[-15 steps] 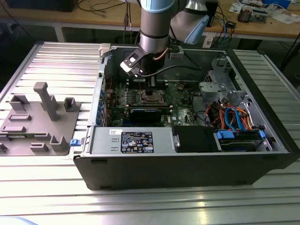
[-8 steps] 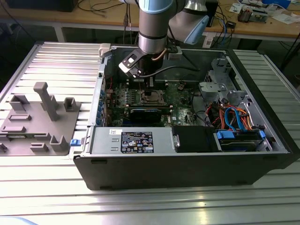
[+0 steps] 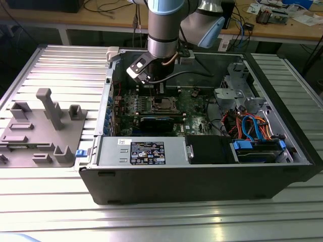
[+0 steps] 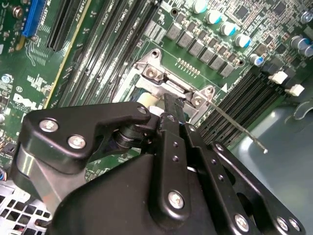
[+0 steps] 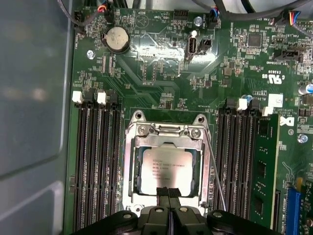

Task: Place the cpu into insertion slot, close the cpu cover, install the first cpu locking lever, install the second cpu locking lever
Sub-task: 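Close the cpu cover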

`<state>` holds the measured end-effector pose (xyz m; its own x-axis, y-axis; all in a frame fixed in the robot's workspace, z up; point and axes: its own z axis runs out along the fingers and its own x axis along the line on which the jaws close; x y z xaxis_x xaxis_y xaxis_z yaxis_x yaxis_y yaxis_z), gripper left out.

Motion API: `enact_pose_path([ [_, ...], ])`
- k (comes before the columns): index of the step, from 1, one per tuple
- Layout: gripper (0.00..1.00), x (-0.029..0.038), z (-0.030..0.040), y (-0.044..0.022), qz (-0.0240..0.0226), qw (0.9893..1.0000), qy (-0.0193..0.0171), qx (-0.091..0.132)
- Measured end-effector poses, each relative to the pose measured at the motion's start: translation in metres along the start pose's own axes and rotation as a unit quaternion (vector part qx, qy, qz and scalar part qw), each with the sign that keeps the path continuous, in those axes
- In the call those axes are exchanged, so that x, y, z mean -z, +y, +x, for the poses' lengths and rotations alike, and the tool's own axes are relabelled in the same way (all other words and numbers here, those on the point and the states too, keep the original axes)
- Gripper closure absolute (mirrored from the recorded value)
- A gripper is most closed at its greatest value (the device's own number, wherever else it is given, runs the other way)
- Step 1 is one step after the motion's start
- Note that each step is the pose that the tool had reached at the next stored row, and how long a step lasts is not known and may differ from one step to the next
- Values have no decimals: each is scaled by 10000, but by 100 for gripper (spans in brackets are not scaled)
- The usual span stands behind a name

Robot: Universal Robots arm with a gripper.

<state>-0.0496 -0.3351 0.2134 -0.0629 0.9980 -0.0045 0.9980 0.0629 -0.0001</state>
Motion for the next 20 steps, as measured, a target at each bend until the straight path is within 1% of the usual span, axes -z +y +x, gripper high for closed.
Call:
enact_pose_path([
  [3,89,-20,1,-13,-3,10000,1,0],
  [6,89,-59,2,-15,-19,10000,0,1],
  [8,89,-81,1,-16,-18,10000,-3,0],
  [11,89,-82,1,-17,-19,10000,-3,0],
  [12,89,-72,4,-16,-23,10000,4,0],
  [14,89,-30,2,-17,-20,10000,0,0],
  [17,89,-29,2,-13,-21,10000,0,0],
  [20,89,-29,-1,38,-21,10000,-1,0],
])
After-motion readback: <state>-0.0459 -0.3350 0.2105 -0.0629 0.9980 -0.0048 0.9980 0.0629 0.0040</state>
